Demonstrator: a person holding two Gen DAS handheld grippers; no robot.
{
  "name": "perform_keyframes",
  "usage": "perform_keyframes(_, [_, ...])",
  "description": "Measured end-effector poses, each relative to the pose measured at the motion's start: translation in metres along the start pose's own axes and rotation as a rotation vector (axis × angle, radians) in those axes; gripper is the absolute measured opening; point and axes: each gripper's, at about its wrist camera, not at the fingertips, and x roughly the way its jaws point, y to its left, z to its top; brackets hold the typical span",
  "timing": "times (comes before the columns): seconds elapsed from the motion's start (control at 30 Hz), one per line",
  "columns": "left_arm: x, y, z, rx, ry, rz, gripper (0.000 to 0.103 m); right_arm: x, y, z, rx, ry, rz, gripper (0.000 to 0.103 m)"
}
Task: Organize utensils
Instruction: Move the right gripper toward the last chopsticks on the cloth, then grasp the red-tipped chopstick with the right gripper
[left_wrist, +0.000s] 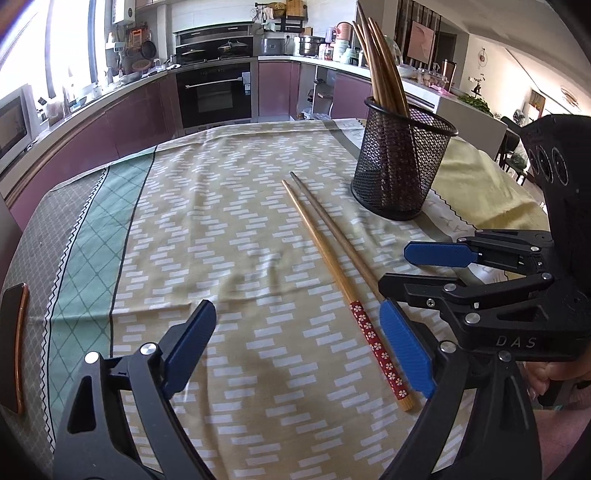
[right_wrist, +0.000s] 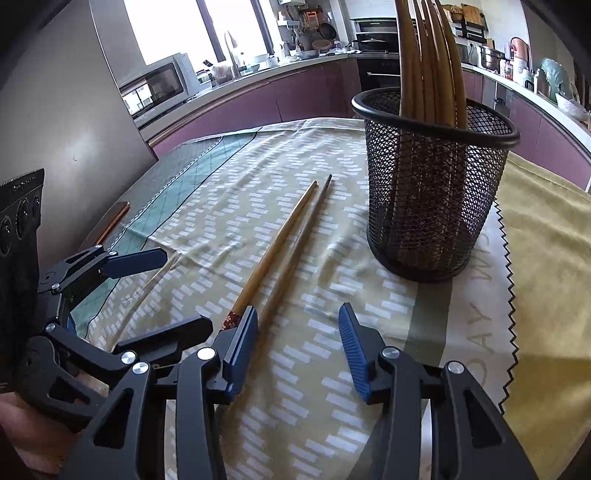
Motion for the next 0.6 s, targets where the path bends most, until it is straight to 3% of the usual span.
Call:
perform_keyframes(0.3, [0.012,-0.007,-0.004,0.019,0.039,-0.002,0.08,-0.001,-0.008,0.001,0.042,-0.002,0.038,0.041])
perform_keyframes(0.6, [0.007,0.001,-0.008,-0.025,0.042,0.018,0.064,0.004,-0.001,0.013,0.017,-0.007,0.043,0.041])
